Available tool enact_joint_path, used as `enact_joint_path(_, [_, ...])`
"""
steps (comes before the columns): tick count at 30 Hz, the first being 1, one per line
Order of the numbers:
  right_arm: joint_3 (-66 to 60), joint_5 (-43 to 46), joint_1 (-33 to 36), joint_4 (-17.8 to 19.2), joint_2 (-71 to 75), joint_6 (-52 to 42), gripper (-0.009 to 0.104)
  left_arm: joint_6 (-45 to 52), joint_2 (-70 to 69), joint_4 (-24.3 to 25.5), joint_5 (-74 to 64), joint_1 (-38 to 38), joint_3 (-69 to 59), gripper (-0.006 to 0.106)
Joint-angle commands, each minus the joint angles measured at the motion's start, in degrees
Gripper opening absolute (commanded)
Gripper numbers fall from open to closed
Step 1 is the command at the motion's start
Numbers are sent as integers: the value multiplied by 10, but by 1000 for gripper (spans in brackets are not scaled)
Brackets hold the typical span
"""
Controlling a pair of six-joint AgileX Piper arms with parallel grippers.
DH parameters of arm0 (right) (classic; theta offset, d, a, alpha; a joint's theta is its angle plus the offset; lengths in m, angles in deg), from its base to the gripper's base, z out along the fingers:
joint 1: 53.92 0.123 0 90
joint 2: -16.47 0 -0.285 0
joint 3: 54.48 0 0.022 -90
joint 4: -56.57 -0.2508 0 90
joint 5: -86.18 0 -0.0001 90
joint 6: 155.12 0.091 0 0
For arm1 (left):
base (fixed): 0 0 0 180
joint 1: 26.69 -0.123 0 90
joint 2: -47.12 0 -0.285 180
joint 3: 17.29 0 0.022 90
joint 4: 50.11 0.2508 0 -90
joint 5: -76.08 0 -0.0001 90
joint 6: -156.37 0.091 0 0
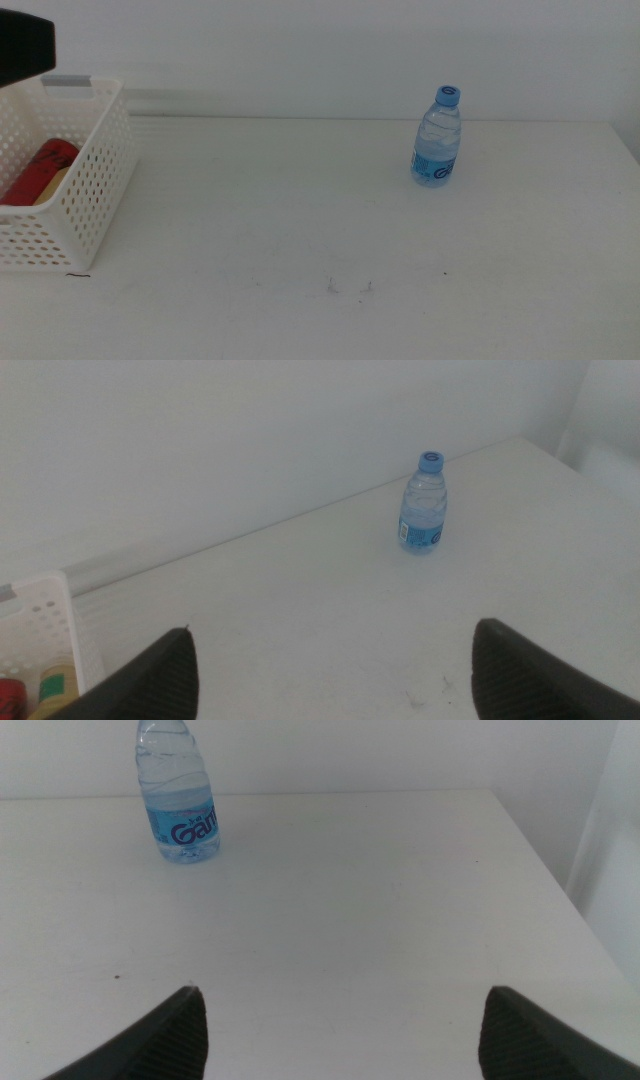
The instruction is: Use arms to grab the bottles and put them into the dustbin to the left of the table.
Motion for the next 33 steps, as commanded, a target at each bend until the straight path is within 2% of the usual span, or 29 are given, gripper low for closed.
enact_joint_path(1, [-2,1,-4,-7,2,-4,79,-2,-2,-3,2,4,-3,94])
enact_joint_path(7, [68,1,-4,-36,-62,-4,79,-1,-2,-3,5,4,-3,94])
enact_joint_path(15, [190,19,-4,-42,-268,-4,79,-3,-2,-3,4,4,-3,94])
enact_joint_path(22, [199,268,34,-1,-524,2,79,-2,-2,-3,4,4,-3,94])
enact_joint_path(25, [202,381,54,48,-650,1,79,-2,-2,-3,4,4,-3,94])
enact_joint_path(28, [220,483,56,72,-761,1,79,-2,-2,-3,4,4,-3,94])
enact_joint_path(33, [257,611,56,66,-904,1,79,-2,-2,-3,4,4,-3,94])
